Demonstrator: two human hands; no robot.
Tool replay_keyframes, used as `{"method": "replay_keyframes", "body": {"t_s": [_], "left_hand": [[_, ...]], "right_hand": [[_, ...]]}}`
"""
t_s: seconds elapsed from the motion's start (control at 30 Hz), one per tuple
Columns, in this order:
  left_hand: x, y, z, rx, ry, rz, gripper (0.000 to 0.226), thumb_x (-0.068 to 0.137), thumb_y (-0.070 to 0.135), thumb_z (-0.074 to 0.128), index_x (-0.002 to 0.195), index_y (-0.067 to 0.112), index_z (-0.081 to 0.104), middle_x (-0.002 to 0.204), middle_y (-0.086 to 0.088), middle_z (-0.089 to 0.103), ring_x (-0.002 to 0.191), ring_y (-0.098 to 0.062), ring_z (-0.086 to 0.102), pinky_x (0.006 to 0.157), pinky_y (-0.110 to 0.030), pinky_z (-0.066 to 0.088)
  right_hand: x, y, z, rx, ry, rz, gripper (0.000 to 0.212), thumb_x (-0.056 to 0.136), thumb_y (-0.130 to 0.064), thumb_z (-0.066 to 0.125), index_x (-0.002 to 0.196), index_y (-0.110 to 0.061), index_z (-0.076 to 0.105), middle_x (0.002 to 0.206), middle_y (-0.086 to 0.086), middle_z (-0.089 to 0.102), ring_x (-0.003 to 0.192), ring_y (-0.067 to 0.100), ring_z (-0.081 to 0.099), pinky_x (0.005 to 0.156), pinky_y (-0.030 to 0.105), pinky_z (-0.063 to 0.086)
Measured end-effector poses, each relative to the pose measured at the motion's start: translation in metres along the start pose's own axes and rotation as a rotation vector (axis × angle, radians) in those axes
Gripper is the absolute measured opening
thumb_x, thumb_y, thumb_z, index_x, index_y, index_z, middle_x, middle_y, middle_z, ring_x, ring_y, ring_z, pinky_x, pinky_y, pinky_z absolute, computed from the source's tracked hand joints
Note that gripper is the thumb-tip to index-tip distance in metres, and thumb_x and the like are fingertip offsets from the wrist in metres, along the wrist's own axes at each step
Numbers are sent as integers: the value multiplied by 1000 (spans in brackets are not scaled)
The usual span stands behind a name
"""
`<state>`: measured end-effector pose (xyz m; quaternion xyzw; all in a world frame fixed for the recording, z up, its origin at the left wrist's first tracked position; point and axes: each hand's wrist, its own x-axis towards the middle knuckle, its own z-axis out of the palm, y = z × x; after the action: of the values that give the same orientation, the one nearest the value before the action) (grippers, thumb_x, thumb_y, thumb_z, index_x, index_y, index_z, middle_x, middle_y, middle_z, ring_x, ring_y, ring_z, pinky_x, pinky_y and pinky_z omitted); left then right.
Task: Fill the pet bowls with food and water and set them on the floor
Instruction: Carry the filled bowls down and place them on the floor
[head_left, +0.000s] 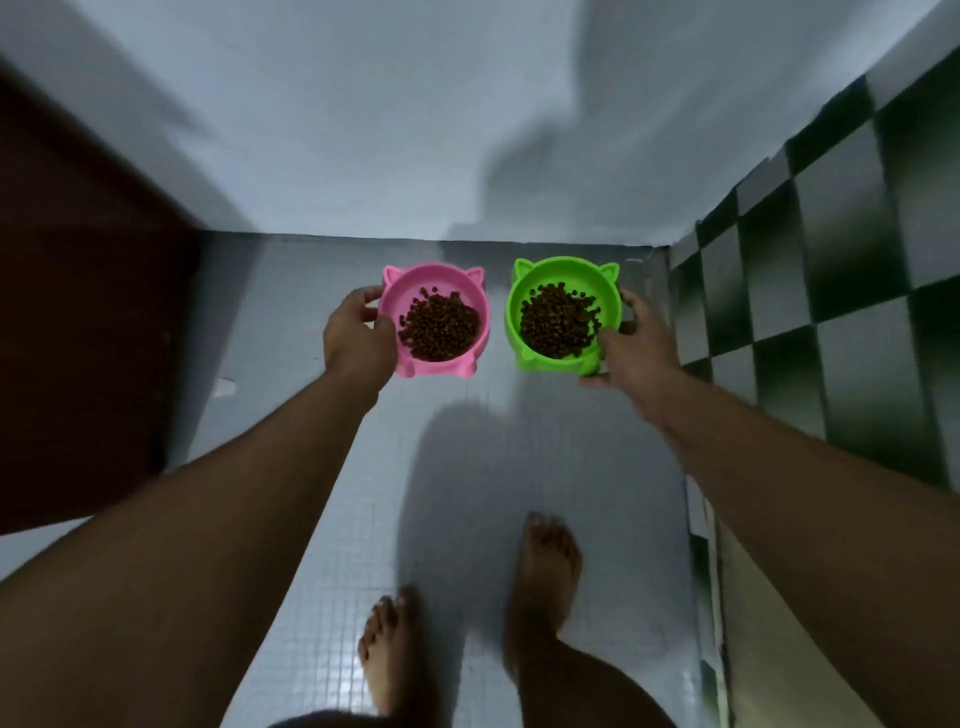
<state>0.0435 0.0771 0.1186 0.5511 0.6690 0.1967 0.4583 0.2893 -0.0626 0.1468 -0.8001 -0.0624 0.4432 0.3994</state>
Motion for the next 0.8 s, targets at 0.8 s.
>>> {"method": "replay_keyframes", "body": {"t_s": [0.8], "left_hand": [[201,-114,166,-34,36,-6,35,103,7,53,135,15,63,119,-2,68,105,-18,68,89,-36,62]], "right_hand": [[276,119,87,-197,135,-190,60,90,-12,56,133,-51,43,119,-4,58,105,31,64,80,58,59]]}}
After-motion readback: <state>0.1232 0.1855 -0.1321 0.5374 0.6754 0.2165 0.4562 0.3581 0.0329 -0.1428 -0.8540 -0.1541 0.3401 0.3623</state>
